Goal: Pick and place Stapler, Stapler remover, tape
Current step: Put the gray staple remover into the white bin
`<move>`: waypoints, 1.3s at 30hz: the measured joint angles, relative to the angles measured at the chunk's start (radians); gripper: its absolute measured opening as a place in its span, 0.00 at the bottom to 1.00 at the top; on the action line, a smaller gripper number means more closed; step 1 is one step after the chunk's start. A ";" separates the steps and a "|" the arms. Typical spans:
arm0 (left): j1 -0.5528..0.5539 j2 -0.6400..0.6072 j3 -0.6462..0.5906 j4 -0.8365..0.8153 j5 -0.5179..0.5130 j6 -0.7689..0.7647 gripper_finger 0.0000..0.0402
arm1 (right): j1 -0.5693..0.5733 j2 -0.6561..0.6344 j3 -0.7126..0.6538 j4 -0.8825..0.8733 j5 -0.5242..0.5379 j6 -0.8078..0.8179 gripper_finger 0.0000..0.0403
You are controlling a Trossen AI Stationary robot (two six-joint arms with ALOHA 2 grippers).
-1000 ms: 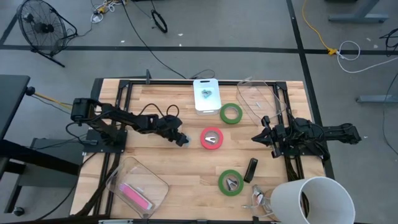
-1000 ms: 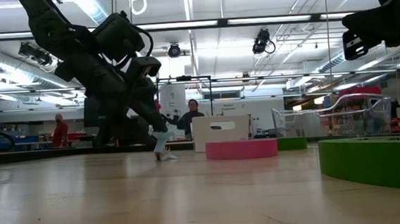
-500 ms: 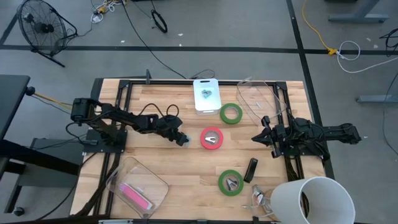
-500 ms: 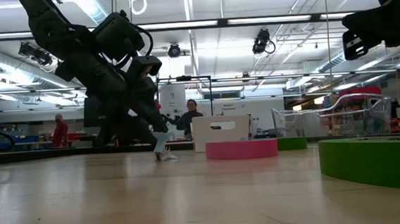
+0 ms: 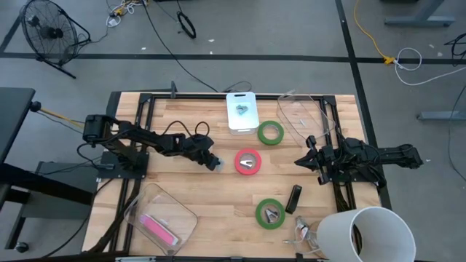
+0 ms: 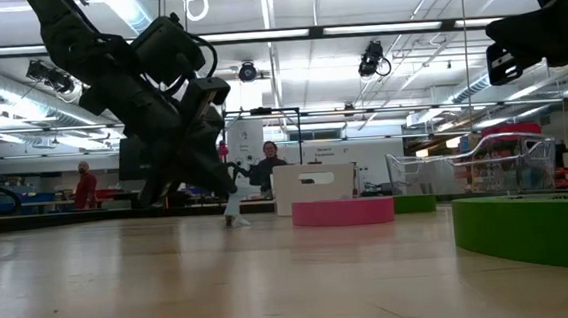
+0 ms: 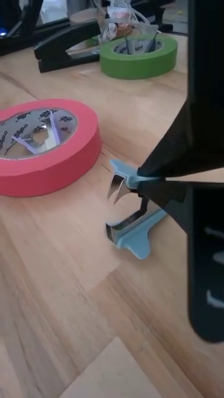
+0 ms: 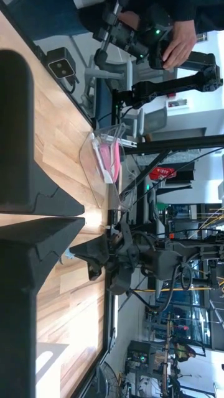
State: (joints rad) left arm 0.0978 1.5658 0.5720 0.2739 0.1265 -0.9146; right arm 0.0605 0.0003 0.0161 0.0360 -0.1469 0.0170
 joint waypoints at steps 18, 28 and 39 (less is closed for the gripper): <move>0.012 -0.003 0.083 0.010 0.001 0.060 0.01 | 0.000 0.000 0.000 0.000 0.000 0.000 0.05; 0.107 -0.003 0.239 0.009 0.035 0.140 0.00 | 0.000 0.000 0.000 0.000 0.000 0.000 0.05; 0.285 -0.003 0.336 0.004 0.086 0.203 0.00 | 0.000 0.000 0.000 0.000 0.000 0.000 0.05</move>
State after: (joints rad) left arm 0.3831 1.5623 0.9081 0.2783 0.2126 -0.7120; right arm 0.0605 0.0006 0.0162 0.0360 -0.1467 0.0174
